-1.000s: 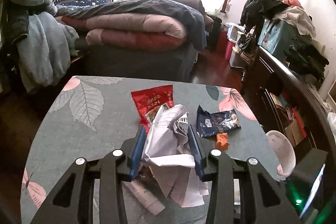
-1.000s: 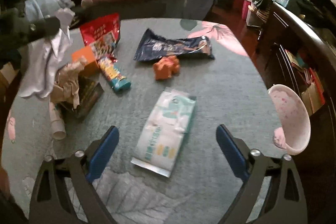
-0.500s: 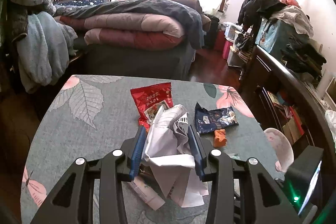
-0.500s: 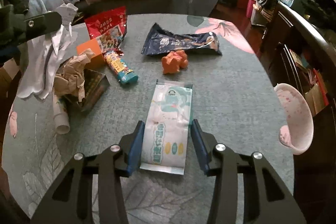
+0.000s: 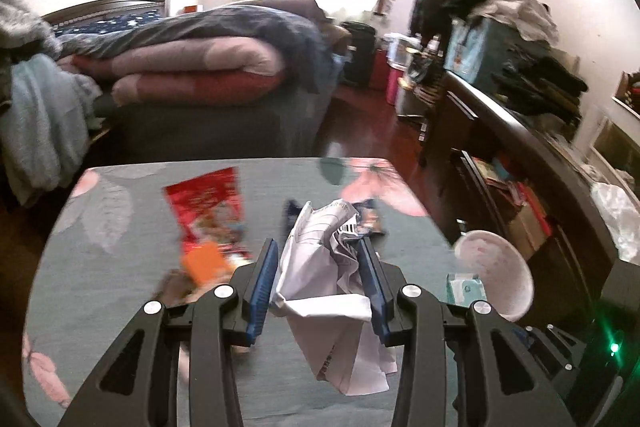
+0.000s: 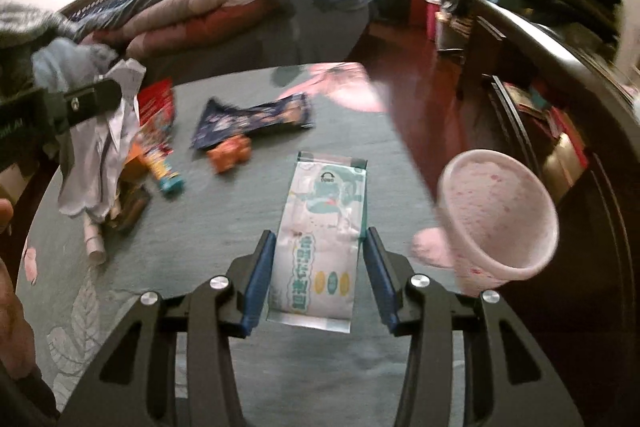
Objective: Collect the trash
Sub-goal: 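Carry both items over the wastebasket and open both grippers to drop them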
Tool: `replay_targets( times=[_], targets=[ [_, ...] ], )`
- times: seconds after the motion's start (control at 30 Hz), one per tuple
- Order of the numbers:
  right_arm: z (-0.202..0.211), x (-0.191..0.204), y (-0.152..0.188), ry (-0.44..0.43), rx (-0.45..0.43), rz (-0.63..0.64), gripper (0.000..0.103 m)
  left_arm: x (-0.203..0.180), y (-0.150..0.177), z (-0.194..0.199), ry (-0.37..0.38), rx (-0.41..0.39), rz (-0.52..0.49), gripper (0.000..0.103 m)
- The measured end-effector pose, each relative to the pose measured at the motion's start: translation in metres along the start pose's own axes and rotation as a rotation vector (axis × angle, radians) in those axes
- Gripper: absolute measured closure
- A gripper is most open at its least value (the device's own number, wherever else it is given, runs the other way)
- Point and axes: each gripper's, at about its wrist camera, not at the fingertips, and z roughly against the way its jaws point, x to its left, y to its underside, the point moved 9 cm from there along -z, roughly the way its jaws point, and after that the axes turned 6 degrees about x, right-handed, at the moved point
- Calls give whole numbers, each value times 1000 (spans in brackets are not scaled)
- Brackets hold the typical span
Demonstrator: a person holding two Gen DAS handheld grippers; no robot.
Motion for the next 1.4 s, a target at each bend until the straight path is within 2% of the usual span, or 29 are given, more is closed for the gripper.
replay_targets(
  times=[0.17,0.67,0.97,1.1,1.4],
  targets=[
    [8,-51,-2,38,-23,-79,57,-48,-3,-14,68,23,-57,62],
    [16,-180,0,142,-73,-270,57,-164,-9,-57,187,77,-215,62],
    [-20,-235,0,144,-27,-344,57,-233,-8,-112,261,169,-270,62],
    [-42,-247,-3,124,0,-361,57,-250,-4,-136,275,208,-272,62],
    [-87,-268,-5,158,42,-360,55,-277,7,-193,272,298,-269,61]
  ],
)
